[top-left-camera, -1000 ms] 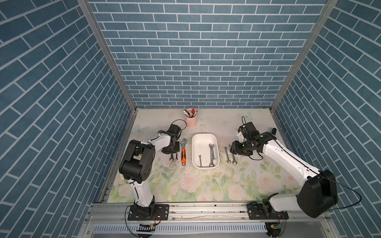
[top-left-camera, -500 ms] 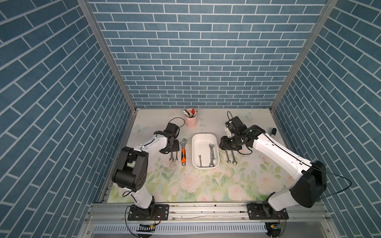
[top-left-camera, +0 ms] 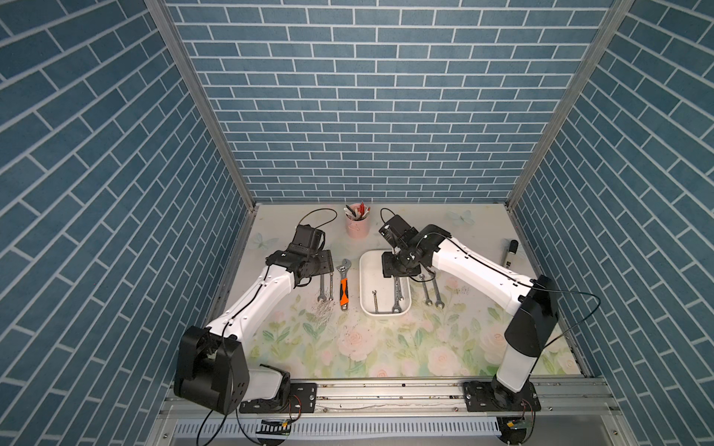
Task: Take out the wrench from the storage box
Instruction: Pick up the wrench from the storage box.
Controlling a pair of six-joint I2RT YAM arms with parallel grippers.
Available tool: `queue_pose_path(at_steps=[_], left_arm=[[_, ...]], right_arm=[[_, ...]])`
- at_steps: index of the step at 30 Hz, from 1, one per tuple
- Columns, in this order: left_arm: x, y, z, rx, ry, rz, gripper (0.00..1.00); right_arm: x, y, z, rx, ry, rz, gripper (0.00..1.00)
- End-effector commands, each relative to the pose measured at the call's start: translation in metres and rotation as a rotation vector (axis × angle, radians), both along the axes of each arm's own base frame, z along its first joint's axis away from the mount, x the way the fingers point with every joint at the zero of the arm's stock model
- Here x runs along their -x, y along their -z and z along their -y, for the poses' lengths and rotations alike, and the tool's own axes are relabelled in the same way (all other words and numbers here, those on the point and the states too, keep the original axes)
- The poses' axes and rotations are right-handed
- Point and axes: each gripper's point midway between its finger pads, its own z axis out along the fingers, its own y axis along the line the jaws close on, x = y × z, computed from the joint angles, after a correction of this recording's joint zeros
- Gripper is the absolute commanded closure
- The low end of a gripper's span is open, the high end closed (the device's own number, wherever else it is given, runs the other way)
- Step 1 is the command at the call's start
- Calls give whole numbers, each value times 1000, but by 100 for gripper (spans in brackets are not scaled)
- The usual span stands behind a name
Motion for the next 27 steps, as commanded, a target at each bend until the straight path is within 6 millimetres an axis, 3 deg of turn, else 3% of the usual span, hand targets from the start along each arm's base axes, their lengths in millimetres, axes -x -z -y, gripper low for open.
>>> queue_pose_path(at_steps=[1,15,27], left_arm=[[3,3,-7,-18,-10,0,29],[2,9,-8,-20,-6,-18,29],[5,21,-5,-7,6,-45,28]], right_arm=[[-8,14,1,82,44,20,46],[-10,103,-8,197,36,-88,42],[-18,136,4,209,88,-95,28]])
